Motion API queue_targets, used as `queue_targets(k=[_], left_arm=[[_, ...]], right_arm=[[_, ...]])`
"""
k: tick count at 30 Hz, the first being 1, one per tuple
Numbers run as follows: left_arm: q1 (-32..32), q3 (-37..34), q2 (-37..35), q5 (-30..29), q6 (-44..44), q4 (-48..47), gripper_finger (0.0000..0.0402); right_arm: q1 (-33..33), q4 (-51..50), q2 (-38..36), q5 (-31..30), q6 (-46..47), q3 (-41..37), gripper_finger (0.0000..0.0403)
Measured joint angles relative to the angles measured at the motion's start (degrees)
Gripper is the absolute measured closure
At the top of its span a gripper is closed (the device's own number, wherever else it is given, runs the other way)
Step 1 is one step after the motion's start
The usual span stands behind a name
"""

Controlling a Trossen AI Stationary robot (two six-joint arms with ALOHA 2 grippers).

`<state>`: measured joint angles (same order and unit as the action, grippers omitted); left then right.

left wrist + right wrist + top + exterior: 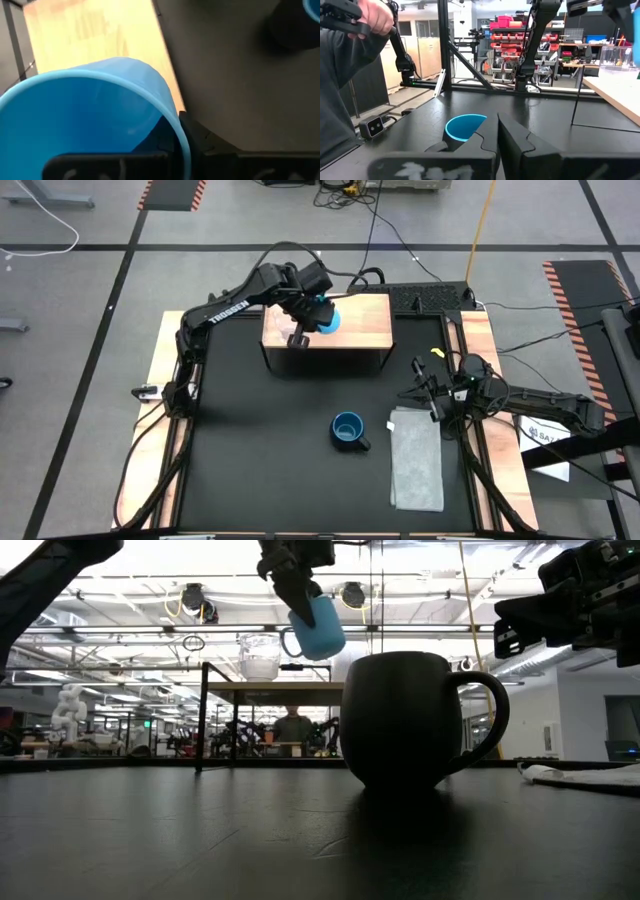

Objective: Stack small to large cups/mugs on shelf
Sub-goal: Put the light blue mug on the shelf

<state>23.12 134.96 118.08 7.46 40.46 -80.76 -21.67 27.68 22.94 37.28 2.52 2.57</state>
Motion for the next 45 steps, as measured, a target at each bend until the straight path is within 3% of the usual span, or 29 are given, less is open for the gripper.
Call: queue_targets(k=[17, 29, 37, 45], left_arm=[[-3.7, -3.2, 0.0, -0.1, -0.5, -1.7, 0.0394], [-3.5, -5.4, 0.0, -4.6, -2.0, -0.9, 0.0394], [-3.8, -5.4, 0.0, -4.3, -1.9, 1.8, 0.0329], [-3.8, -5.4, 0.0, -2.4, -0.4, 6.3, 0.0321]], right_arm=[[0.0, 0.4, 0.0, 0.0, 1.5, 0.0, 0.0403], [0.0, 0.4, 0.0, 0.0, 1.4, 0.0, 0.0403], [0.0, 0.4, 0.0, 0.0, 1.3, 0.0, 0.0403], [0.0, 0.4, 0.0, 0.0, 1.3, 0.0, 0.0403]])
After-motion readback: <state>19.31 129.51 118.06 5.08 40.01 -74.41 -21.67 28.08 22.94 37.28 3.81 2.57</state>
